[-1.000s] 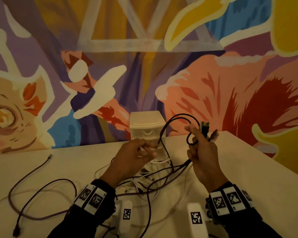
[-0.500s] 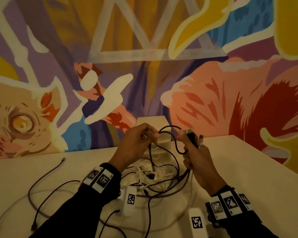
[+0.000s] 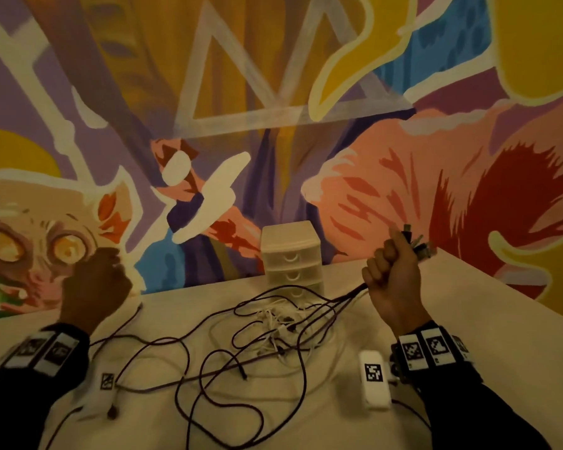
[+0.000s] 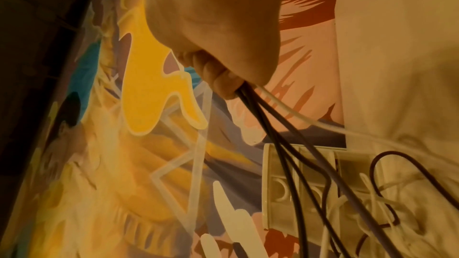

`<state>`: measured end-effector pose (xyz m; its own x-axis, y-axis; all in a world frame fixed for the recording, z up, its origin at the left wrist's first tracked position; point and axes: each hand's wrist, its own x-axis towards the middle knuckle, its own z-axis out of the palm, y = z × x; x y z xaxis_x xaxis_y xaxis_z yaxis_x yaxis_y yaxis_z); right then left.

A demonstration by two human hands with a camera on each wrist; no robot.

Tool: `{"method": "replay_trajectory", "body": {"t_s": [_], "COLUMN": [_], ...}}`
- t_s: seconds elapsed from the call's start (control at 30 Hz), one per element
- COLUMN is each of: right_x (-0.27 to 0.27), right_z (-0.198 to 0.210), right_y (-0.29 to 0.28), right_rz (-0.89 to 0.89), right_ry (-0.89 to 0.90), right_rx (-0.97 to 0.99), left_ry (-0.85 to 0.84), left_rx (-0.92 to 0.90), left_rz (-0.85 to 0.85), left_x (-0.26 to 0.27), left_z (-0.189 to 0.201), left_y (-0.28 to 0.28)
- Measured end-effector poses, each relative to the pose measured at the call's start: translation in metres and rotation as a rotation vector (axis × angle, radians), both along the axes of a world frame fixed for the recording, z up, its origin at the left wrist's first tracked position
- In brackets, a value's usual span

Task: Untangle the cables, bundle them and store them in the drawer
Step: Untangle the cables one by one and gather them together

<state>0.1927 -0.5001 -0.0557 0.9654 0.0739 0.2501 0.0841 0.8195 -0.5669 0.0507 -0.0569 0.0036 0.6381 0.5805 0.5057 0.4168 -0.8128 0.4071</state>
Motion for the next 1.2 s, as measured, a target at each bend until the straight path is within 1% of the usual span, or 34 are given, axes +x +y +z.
{"method": "replay_trajectory", "body": {"t_s": [0.03,0.07,0.1,0.13,0.17,0.2,0.23,0.27,0.33,0.37,0.4,0.43,0.47,0.53,0.6,0.67,0.77,0.9,1.0,1.07,1.1,1.13,1.2], "right_x": [-0.003,-0.007,-0.011,-0.015,-0.018,-0.02,-0.021,-0.022,-0.022,-0.022,-0.021,-0.02,-0.019,-0.016,-0.016,-0.018,-0.021,-0.022,-0.018,-0.013,-0.01,-0.008,-0.003], "right_z": [0.002,0.005,0.007,0.01,0.012,0.013,0.015,0.016,0.019,0.019,0.02,0.02,0.019,0.016,0.014,0.015,0.014,0.015,0.015,0.012,0.01,0.008,0.005], "right_y": [0.001,0.001,0.003,0.004,0.006,0.007,0.007,0.007,0.003,-0.002,-0.006,-0.011,-0.014,-0.016,-0.012,-0.004,0.007,0.012,-0.004,-0.023,-0.032,-0.039,-0.044], "right_rz": [0.028,0.051,0.073,0.096,0.117,0.135,0.15,0.163,0.175,0.173,0.167,0.161,0.154,0.151,0.165,0.187,0.218,0.212,0.108,0.009,-0.038,-0.076,-0.129], "right_ry": [-0.021,-0.038,-0.051,-0.066,-0.082,-0.099,-0.118,-0.132,-0.145,-0.144,-0.145,-0.147,-0.148,-0.152,-0.171,-0.187,-0.192,-0.182,-0.167,-0.132,-0.107,-0.085,-0.061], "right_rx": [0.004,0.005,0.005,0.005,0.006,0.012,0.022,0.033,0.065,0.083,0.101,0.119,0.132,0.149,0.144,0.131,0.123,0.101,0.103,0.121,0.131,0.14,0.15], "left_ry": [-0.088,-0.112,-0.045,0.065,0.183,0.278,0.341,0.37,0.326,0.278,0.237,0.212,0.176,0.128,0.185,0.252,0.307,0.407,0.424,0.468,0.488,0.506,0.504], "left_rx": [-0.016,-0.078,-0.143,-0.194,-0.221,-0.198,-0.154,-0.099,-0.058,-0.101,-0.189,-0.273,-0.314,-0.3,-0.233,-0.205,-0.14,-0.066,0.015,0.049,0.022,-0.043,-0.24], "left_rz": [-0.208,-0.414,-0.587,-0.731,-0.839,-0.923,-0.982,-1.007,-1.041,-1.047,-1.032,-1.01,-0.986,-0.953,-0.918,-0.894,-0.847,-0.761,-0.746,-0.698,-0.677,-0.682,-0.744], "left_x": [0.004,0.01,0.012,0.015,0.018,0.027,0.038,0.052,0.077,0.088,0.098,0.103,0.107,0.105,0.1,0.092,0.076,0.068,0.062,0.056,0.055,0.052,0.047], "left_z": [-0.004,-0.006,-0.007,-0.007,-0.007,-0.011,-0.019,-0.028,-0.041,-0.046,-0.049,-0.048,-0.044,-0.026,-0.001,0.022,0.039,0.034,0.022,0.014,0.009,0.006,-0.001], "left_y": [-0.028,-0.063,-0.104,-0.144,-0.183,-0.213,-0.237,-0.255,-0.279,-0.284,-0.285,-0.281,-0.272,-0.249,-0.223,-0.196,-0.164,-0.132,-0.109,-0.089,-0.077,-0.069,-0.059]}}
